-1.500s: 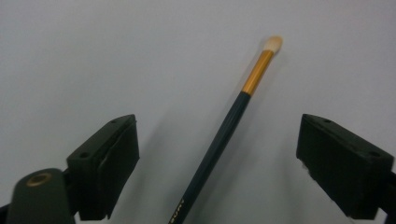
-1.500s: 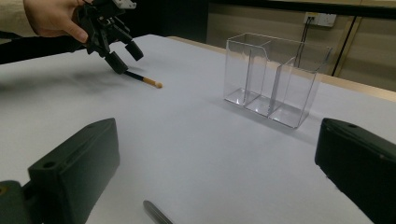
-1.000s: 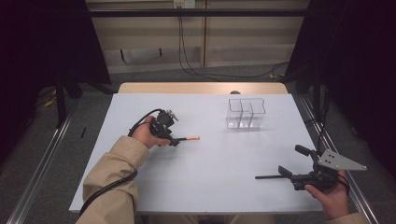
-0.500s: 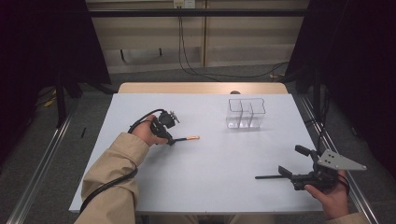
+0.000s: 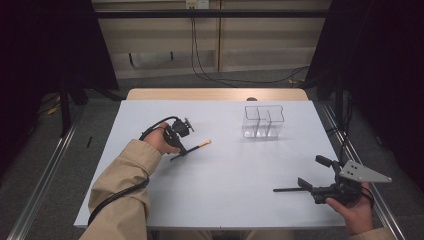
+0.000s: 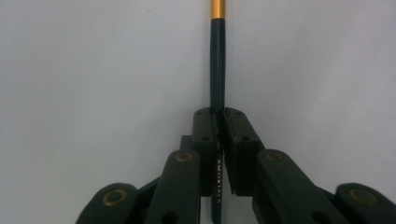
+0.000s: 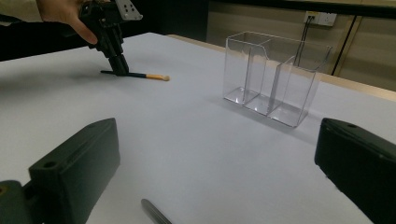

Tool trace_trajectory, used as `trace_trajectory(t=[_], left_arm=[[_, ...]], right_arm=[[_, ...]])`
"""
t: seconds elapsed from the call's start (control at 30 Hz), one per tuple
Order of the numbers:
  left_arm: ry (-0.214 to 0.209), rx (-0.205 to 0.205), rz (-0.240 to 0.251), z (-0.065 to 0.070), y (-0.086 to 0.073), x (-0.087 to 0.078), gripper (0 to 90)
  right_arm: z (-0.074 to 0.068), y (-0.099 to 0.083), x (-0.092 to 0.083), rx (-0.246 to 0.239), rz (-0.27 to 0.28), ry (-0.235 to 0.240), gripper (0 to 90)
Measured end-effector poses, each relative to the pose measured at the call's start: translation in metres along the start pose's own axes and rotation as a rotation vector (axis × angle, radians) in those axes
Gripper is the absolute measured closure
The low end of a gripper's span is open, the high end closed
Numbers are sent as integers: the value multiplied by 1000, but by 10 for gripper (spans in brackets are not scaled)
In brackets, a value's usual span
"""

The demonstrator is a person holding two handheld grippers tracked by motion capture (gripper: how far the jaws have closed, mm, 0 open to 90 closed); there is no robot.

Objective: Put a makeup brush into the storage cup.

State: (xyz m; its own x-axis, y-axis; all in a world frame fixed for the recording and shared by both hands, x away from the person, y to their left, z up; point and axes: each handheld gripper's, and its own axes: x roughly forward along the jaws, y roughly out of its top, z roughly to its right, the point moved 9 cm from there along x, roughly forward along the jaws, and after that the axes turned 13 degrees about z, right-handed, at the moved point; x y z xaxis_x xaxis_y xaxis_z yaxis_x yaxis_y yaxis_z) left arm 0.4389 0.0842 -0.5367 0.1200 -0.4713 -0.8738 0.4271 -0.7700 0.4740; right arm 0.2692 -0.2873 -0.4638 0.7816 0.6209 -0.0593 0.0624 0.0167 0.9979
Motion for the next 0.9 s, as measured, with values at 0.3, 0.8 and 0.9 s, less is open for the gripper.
trace_trajectory(t=[0.3, 0.8, 0.9], left_arm=[[25, 28, -27, 3, 1, 1, 845], [72, 63, -34, 6, 3, -2, 847], [60, 40, 11, 8, 6, -3, 847]], right_arm=[[-2, 0, 5, -3, -2, 13, 0], [0, 0, 2, 2, 0, 3, 0], [1, 0, 2, 3, 1, 0, 0]])
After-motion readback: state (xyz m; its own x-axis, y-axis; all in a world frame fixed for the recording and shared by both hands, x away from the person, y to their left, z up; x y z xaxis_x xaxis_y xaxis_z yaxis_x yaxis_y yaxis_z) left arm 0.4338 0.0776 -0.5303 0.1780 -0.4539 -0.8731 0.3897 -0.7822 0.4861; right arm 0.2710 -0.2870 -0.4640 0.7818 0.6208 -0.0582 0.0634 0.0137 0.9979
